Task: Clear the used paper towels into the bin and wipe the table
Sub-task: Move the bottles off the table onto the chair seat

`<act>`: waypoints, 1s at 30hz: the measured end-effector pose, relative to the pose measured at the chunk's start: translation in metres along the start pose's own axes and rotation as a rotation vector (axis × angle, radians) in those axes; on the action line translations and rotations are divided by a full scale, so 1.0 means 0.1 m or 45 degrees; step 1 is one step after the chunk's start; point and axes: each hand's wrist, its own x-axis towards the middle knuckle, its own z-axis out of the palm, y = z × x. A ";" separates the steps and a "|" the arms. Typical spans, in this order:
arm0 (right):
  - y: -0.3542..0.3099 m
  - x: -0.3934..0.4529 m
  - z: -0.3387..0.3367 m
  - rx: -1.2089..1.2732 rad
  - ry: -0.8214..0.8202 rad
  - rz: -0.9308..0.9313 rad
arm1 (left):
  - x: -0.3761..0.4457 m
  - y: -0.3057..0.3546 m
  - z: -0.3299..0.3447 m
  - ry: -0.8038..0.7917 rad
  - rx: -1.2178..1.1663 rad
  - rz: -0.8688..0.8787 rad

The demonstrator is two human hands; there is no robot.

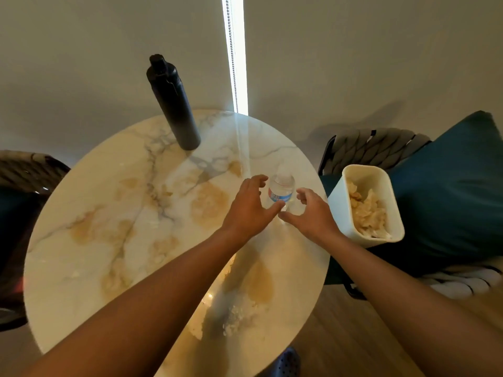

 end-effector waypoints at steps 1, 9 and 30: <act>-0.01 0.03 0.03 0.034 -0.005 0.017 | 0.04 0.01 0.01 -0.009 -0.022 -0.008; 0.06 0.26 0.23 0.146 -0.073 -0.026 | 0.30 -0.04 0.21 -0.037 -0.093 -0.003; -0.25 0.03 0.20 0.000 -0.055 -0.259 | -0.04 0.03 -0.16 0.164 -0.111 0.057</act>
